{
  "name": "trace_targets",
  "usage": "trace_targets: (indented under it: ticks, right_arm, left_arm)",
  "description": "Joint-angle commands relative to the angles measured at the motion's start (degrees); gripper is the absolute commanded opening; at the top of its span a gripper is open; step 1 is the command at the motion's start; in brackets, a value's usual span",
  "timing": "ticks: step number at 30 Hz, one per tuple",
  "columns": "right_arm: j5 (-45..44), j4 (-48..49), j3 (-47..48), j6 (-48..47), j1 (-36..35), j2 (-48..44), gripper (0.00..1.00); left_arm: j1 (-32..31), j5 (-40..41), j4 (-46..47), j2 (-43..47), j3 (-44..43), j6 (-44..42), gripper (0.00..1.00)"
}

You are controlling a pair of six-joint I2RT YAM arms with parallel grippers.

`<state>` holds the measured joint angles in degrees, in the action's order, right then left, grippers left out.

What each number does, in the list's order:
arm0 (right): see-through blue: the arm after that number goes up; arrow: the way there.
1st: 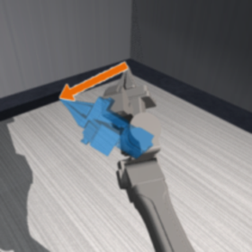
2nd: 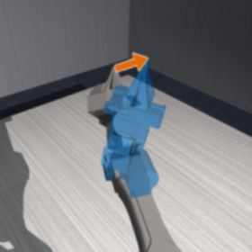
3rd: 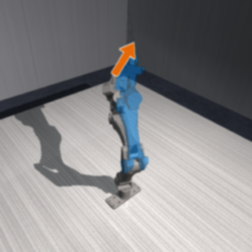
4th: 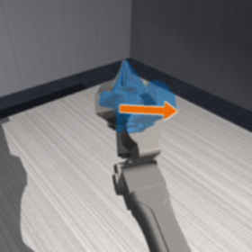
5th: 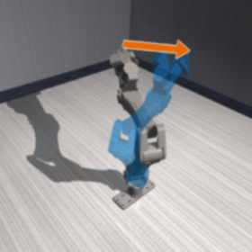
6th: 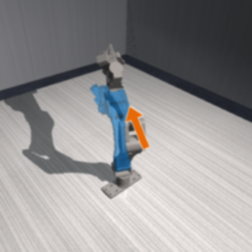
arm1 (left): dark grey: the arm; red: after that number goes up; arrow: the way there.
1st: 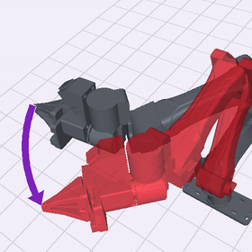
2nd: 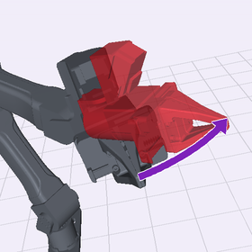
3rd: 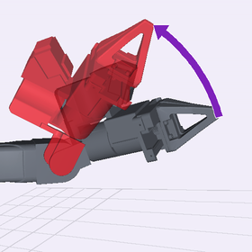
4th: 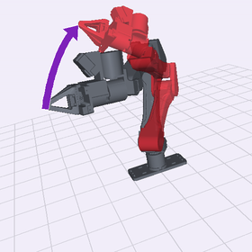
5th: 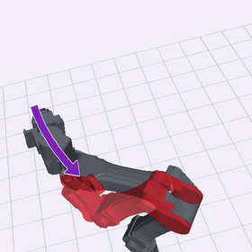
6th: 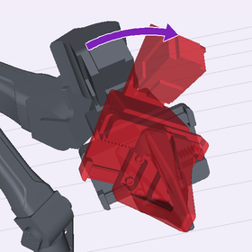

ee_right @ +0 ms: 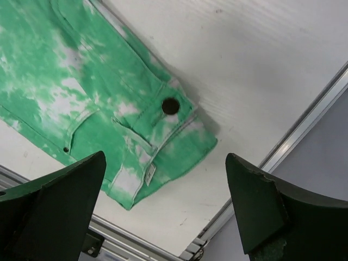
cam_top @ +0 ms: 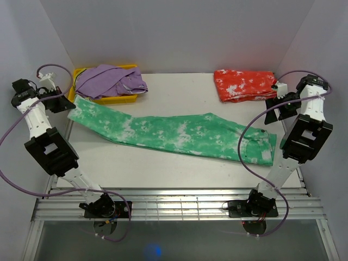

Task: Fold and stack the trousers
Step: Fold the trousers

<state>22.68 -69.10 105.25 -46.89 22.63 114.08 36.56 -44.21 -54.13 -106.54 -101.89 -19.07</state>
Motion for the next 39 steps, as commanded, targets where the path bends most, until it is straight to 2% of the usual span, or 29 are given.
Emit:
trace_targets:
  ticks: [1, 3, 9, 15, 19, 23, 28, 35, 39]
  right_arm:
    - [0.53, -4.98, -1.54, -2.41, 1.8, -2.29, 0.96]
    - [0.0, -5.17, -1.72, -2.76, 2.5, -2.11, 0.96]
    - [-2.19, -5.6, -1.54, -2.68, 4.69, -1.5, 0.98]
    - [-4.48, -5.61, -4.17, -2.94, 9.0, -1.67, 0.98]
    - [-7.28, -4.04, -7.16, -1.8, 11.03, -1.23, 0.98]
    - [-10.19, -1.83, -9.71, -1.36, 12.7, -1.06, 0.97]
    - [-9.85, -1.57, -12.26, -1.36, 13.58, -1.58, 0.96]
    - [-8.7, -1.21, -16.74, -1.18, 13.58, -2.28, 0.95]
    - [-7.74, -0.16, -19.2, -1.09, 13.58, -2.2, 0.98]
  left_arm:
    - [-2.7, -2.29, -0.8, 3.7, 3.61, -1.84, 0.0]
    - [-5.17, -0.28, 0.94, 6.86, 5.64, -1.5, 0.0]
    - [-18.17, 4.74, 4.82, 14.86, 13.11, 3.07, 0.0]
    - [-30.3, 5.0, 12.97, 17.86, 20.57, 11.41, 0.0]
    - [-40.57, 6.33, 18.26, 15.76, 22.43, 17.12, 0.0]
    - [-47.7, 7.64, 23.62, 12.69, 23.22, 22.66, 0.0]
    - [-58.15, 20.52, 29.78, 8.81, 22.79, 30.31, 0.0]
    - [-65.38, 24.25, 35.14, 4.07, 23.66, 34.53, 0.0]
    - [-68.37, 26.27, 37.69, 2.75, 24.1, 35.94, 0.0]
